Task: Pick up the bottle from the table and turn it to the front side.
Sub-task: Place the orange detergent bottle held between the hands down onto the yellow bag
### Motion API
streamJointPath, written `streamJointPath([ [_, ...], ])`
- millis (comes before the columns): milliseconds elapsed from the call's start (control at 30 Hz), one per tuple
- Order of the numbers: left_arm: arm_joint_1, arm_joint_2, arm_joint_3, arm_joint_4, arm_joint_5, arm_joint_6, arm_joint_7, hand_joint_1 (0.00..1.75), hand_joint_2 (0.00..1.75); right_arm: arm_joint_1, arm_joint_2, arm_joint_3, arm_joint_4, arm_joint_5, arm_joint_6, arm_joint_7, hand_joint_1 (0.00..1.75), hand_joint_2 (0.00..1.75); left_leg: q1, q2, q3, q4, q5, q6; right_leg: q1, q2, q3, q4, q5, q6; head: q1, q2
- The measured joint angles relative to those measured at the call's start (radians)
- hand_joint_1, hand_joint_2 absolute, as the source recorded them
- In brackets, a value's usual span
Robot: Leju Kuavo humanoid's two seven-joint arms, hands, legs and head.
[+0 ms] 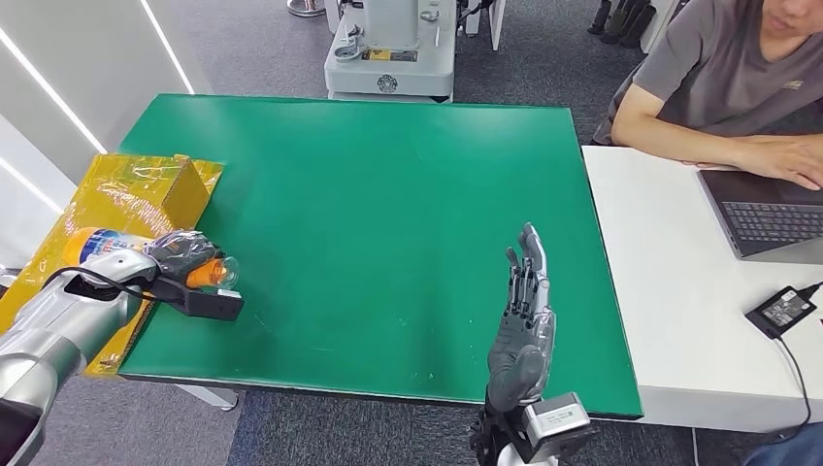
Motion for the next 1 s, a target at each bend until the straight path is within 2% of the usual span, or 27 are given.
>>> streamJointPath([
  [667, 0.0, -0.001, 0.0, 0.005, 0.0, 0.001, 0.0, 1.75, 1.75, -0.001, 0.0, 0.0, 0.0, 0.0, 0.001, 0.0, 0.0, 0.0, 0.0, 0.0, 0.0, 0.0, 0.0, 0.0, 0.0, 0.0, 0.0, 0.0, 0.0, 0.0, 0.0, 0.0],
  [733, 0.01, -0.01, 0.0, 0.006, 0.008, 0.041, 0.021, 1.75, 1.75, -0.001, 0.0, 0.001, -0.002, 0.011, -0.003, 0.008, 0.0, 0.0, -0.001, 0.0, 0.0, 0.0, 0.0, 0.0, 0.0, 0.0, 0.0, 0.0, 0.0, 0.0, 0.0, 0.0],
  [867, 0.08, -0.081, 0.003, 0.013, 0.023, 0.252, 0.13, 1.75, 1.75, -0.001, 0.001, 0.013, -0.03, 0.056, -0.02, 0.049, 0.0, 0.0, -0.001, -0.004, 0.0, 0.0, 0.0, 0.0, -0.002, -0.003, 0.002, -0.001, -0.001, 0.001, 0.0, 0.0],
  [1000, 0.108, -0.129, 0.005, 0.02, 0.024, 0.288, 0.14, 1.75, 1.75, -0.002, 0.003, 0.02, -0.045, 0.066, -0.026, 0.06, 0.0, 0.0, -0.001, -0.005, 0.002, 0.0, 0.0, 0.0, -0.002, -0.004, 0.005, -0.001, -0.001, 0.001, 0.0, 0.0],
])
